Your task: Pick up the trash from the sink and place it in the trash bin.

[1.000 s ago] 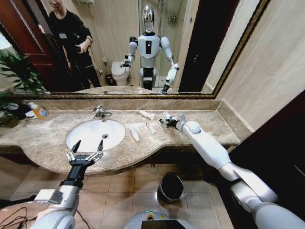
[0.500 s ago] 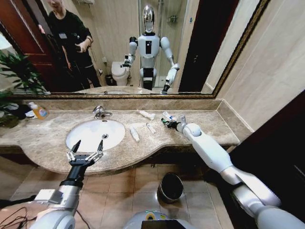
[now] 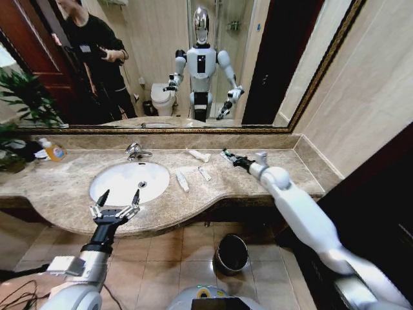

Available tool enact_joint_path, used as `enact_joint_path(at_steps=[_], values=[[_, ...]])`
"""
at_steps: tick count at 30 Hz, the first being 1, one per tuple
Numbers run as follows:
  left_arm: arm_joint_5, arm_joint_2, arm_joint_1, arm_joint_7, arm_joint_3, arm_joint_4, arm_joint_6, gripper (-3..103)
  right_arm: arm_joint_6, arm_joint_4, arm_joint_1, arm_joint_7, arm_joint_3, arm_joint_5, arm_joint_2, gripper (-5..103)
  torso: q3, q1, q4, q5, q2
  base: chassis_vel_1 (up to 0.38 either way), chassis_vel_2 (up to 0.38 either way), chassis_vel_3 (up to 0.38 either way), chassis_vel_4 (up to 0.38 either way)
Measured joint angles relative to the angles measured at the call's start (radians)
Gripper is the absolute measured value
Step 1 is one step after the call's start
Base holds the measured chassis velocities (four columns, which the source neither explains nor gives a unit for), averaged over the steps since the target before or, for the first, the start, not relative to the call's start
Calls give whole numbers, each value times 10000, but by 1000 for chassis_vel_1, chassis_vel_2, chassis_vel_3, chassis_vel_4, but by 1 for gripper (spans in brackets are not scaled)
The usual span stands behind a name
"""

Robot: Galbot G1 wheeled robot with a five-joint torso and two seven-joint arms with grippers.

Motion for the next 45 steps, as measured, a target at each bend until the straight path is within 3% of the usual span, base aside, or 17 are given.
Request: enact_joint_path(at_steps=[5,9,14,18,21,28,33,38,45], values=[[0,2,0,0,0,0,0,100,298,2022,-2325,528,1297,227,-356,9,0,-2,-2,1,0,0,0,0,0],[0,3,0,-1,0,1,0,100,328,3239,-3872,992,2050,187,-72,9,0,-1,-2,0,0,0,0,0,0],[0,1,0,-1,0,0,0,100,541,3903,-5090,1118,2251,-128,253,9,-1,-2,0,0,1,0,0,0,0],[0,2,0,-1,0,0,0,100,1330,4110,-5729,1139,2274,-300,408,9,-1,-2,1,-1,1,0,0,0,0],[0,2,0,-1,0,0,0,100,2754,4234,-6429,999,2274,-426,567,9,0,0,1,-1,-1,0,0,0,0],[0,1,0,-1,0,0,0,100,3555,4368,-7538,935,2643,-976,880,9,0,-1,2,-1,-1,0,0,0,0],[0,1,0,-1,0,0,0,100,3911,4261,-8689,72,3305,-1386,1071,9,0,-1,0,-2,0,0,0,0,0],[0,2,0,-2,0,0,0,100,4617,2989,-9290,-1703,3587,-1943,1156,9,0,-1,-2,-1,0,0,0,0,0],[0,2,0,-1,0,0,0,100,5084,558,-8228,-2318,2837,-3358,1538,9,1,0,2,3,-1,0,0,0,0]])
